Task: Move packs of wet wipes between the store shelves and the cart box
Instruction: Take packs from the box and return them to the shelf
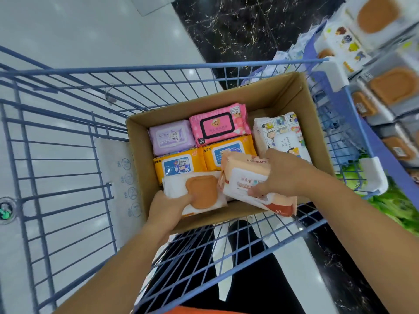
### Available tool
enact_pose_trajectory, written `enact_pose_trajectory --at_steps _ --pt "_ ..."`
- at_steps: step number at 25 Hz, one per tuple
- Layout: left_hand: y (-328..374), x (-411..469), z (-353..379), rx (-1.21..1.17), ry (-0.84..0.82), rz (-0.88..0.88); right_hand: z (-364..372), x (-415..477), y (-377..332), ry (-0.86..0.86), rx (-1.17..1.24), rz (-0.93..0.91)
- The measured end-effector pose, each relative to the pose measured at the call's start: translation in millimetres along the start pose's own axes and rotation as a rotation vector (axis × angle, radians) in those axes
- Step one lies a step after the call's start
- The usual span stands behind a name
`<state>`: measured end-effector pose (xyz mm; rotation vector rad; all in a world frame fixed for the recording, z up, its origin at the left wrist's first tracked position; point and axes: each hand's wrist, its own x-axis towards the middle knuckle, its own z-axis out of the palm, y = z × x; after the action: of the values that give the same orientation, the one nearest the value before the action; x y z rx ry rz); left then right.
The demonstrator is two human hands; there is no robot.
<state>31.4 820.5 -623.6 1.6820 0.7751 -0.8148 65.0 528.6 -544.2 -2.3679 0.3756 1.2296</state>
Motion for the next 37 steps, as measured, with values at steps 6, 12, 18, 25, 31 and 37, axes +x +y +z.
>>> enact_pose_trajectory --at_steps 6,12,18,25,31,37 --pt "84 -75 -61 -0.176 -0.105 0.172 -30 -109 11 0.183 0.637 0.071" --pt "197 -134 -46 -0.129 -0.308 0.457 -61 -215 28 0.427 0.917 0.078" --pt "284 -228 33 -0.061 -0.57 0.725 -102 -327 77 0.725 0.998 0.012" --pt "304 -358 159 0.045 -0.743 1.016 -107 -464 190 1.033 0.859 0.032" --pt "276 -432 276 0.102 -0.819 1.131 -88 -554 288 1.223 0.613 0.206" --pt "267 -446 362 0.101 -0.791 1.111 -87 -590 370 1.418 0.046 0.414"
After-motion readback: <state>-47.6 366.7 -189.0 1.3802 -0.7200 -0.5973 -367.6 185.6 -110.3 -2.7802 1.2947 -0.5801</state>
